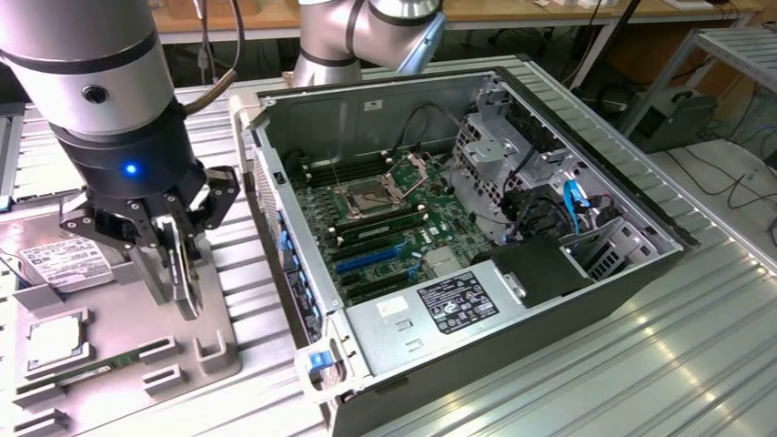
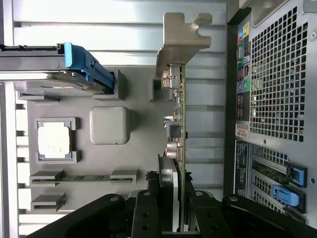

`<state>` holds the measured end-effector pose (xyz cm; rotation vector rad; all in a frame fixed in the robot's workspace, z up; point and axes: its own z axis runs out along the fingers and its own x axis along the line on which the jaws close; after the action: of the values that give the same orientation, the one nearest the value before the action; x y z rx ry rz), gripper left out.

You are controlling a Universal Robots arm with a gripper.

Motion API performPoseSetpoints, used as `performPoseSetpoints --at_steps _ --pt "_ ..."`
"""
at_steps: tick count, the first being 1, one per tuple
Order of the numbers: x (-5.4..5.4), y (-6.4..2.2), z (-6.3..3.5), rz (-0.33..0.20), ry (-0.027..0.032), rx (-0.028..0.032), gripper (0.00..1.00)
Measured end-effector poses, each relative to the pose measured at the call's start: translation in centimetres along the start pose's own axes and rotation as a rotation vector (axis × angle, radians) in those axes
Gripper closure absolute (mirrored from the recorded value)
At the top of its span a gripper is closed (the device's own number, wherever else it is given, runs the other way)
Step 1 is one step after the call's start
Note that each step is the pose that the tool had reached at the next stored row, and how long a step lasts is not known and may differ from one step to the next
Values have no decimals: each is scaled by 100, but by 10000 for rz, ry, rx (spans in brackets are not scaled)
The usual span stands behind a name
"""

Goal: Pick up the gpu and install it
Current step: 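Pick up the gpu and move the gpu toward the slot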

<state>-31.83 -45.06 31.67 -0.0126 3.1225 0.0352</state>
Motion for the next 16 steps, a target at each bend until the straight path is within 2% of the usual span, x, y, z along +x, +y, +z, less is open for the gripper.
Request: performPoseSetpoints --at_steps 16 --pt "-6 7 -325 120 -2 3 72"
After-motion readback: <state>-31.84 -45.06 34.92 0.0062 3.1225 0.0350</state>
